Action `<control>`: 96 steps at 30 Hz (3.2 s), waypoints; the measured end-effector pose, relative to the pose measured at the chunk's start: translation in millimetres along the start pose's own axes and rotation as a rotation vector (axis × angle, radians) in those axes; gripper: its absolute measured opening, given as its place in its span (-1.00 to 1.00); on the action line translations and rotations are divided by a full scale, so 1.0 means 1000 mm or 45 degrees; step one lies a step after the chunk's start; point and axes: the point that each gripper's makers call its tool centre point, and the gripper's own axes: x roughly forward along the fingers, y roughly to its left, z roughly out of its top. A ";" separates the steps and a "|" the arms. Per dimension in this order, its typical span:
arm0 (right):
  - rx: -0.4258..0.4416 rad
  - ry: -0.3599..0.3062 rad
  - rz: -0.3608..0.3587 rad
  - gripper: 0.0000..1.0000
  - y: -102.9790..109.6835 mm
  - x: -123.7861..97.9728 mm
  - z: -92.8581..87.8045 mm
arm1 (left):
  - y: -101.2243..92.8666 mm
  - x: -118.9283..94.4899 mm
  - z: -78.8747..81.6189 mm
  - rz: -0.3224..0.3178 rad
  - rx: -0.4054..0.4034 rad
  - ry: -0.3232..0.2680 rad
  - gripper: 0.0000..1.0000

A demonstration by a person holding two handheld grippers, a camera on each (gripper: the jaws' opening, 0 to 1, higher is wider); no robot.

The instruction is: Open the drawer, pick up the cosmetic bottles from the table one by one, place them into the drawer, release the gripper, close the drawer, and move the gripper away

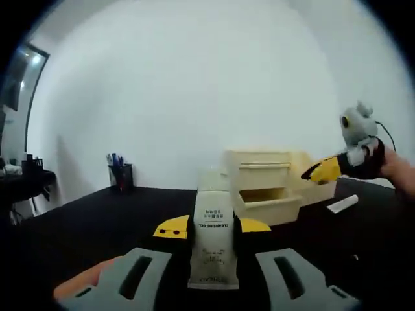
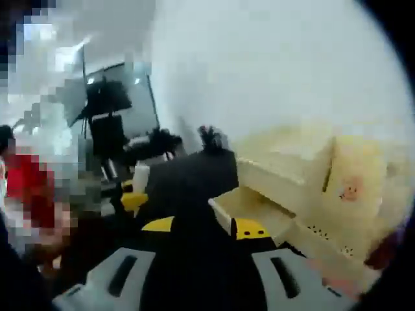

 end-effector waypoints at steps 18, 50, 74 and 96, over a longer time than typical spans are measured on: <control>-0.483 0.032 0.326 -0.38 0.011 -0.004 0.041 | 0.032 -0.003 0.013 0.064 -0.104 -0.075 -0.95; -0.685 0.310 0.204 -0.68 -0.036 0.021 -0.019 | 0.034 -0.008 0.004 0.120 -0.090 -0.078 -0.44; -0.726 0.524 0.024 -0.90 -0.054 0.035 -0.046 | 0.045 0.002 -0.005 0.142 -0.067 -0.037 -0.47; -0.777 0.576 0.061 -0.91 -0.040 0.028 -0.051 | 0.053 0.001 -0.007 0.175 -0.043 -0.033 -0.49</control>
